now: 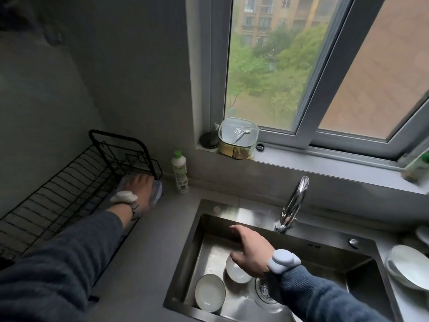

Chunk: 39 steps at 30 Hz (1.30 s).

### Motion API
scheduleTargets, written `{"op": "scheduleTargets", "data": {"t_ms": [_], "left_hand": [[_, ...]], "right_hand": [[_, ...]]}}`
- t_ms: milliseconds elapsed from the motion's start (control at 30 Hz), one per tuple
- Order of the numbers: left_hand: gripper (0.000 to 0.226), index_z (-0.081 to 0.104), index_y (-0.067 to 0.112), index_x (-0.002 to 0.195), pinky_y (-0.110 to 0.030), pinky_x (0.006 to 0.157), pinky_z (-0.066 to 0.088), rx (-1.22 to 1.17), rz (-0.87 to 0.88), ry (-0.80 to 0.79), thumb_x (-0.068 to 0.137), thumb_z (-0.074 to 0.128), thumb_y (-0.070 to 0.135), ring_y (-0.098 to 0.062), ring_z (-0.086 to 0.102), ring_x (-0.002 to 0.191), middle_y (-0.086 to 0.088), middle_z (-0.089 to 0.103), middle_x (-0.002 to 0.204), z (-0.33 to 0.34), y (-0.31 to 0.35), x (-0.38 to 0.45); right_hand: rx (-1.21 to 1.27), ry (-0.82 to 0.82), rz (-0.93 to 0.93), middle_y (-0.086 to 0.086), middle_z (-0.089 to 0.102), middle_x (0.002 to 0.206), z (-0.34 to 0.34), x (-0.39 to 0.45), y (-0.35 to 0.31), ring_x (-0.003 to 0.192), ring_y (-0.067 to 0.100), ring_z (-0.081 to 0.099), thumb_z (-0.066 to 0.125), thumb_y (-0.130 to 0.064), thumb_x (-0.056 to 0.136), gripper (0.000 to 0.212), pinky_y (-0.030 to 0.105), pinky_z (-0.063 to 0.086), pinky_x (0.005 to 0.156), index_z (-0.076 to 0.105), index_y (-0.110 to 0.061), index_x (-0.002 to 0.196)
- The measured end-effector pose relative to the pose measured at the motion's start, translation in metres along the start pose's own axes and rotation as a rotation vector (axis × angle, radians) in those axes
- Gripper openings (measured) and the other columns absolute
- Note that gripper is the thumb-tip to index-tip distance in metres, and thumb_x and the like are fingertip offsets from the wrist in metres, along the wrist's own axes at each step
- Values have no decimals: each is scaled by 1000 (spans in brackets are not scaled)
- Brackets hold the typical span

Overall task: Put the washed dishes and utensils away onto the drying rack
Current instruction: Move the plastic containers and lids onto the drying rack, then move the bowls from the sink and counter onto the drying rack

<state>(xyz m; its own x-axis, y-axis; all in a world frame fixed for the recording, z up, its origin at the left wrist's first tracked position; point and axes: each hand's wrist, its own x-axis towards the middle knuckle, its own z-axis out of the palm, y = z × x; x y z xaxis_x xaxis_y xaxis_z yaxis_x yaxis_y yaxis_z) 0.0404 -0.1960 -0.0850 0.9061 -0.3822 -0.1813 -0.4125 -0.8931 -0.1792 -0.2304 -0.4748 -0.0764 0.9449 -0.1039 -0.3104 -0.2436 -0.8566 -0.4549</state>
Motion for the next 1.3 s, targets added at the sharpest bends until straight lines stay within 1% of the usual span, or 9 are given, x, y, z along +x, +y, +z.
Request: {"op": "scheduleTargets", "data": {"t_ms": [400, 567, 700, 833, 933, 1033, 1100, 1200, 1300], "left_hand": [[67, 33, 12, 147, -34, 109, 33, 26, -157, -133, 92, 59, 43, -26, 40, 139, -7, 41, 150, 15, -16, 29], [53, 47, 4, 143, -43, 109, 41, -80, -155, -27, 96, 63, 24, -37, 50, 132, -18, 50, 144, 27, -28, 40], [68, 26, 9, 155, -36, 116, 30, -58, -164, -65, 100, 53, 38, -31, 36, 143, -12, 30, 159, 28, -32, 45], [63, 36, 6, 152, -40, 116, 37, -101, -195, 39, 96, 62, 15, -35, 40, 141, -20, 36, 155, 36, -31, 42], [75, 22, 11, 158, -39, 119, 29, -144, -221, -92, 98, 55, 40, -35, 31, 146, -18, 27, 160, 26, -23, 40], [42, 63, 18, 116, -34, 95, 51, -183, -183, -43, 82, 55, 43, -29, 61, 110, -11, 62, 123, 28, -20, 40], [35, 62, 19, 94, -35, 86, 56, -196, -128, -20, 75, 48, 44, -29, 65, 96, -10, 67, 111, 24, -15, 31], [50, 57, 11, 132, -37, 105, 42, -209, -222, -25, 100, 45, 49, -33, 52, 129, -16, 53, 142, 25, -10, 27], [76, 39, 23, 153, -47, 119, 26, -256, -268, 28, 97, 29, 73, -36, 29, 147, -16, 33, 159, 46, -22, 29]], "right_hand": [[24, -63, 44, -13, 54, 143, 8, 23, 11, 118, 15, 59, 59, -36, 85, 63, 31, 47, 102, 40, -32, 145], [15, -87, 76, -12, 54, 142, 15, 28, 18, 116, 15, 61, 59, -35, 85, 62, 29, 47, 101, 41, -32, 144], [12, -88, 90, -13, 54, 140, 20, 30, 22, 116, 14, 60, 59, -38, 85, 60, 29, 46, 101, 42, -34, 143], [6, -76, 92, -13, 56, 135, 23, 28, 23, 114, 13, 60, 59, -38, 85, 56, 27, 46, 99, 45, -35, 139], [10, -73, 104, -14, 56, 134, 26, 24, 25, 113, 12, 61, 60, -38, 85, 54, 27, 46, 98, 48, -35, 137], [24, -72, 114, -16, 56, 133, 31, 18, 27, 112, 11, 62, 60, -39, 85, 51, 27, 46, 98, 51, -35, 135], [21, -72, 117, -16, 56, 132, 32, 14, 28, 110, 11, 61, 60, -39, 85, 49, 27, 47, 97, 52, -35, 133], [23, -62, 128, -17, 57, 130, 34, 9, 31, 108, 11, 62, 60, -38, 84, 48, 28, 47, 97, 53, -36, 131], [28, -55, 146, -17, 58, 129, 36, 2, 35, 106, 10, 63, 62, -39, 84, 46, 29, 48, 96, 54, -36, 129]]}}
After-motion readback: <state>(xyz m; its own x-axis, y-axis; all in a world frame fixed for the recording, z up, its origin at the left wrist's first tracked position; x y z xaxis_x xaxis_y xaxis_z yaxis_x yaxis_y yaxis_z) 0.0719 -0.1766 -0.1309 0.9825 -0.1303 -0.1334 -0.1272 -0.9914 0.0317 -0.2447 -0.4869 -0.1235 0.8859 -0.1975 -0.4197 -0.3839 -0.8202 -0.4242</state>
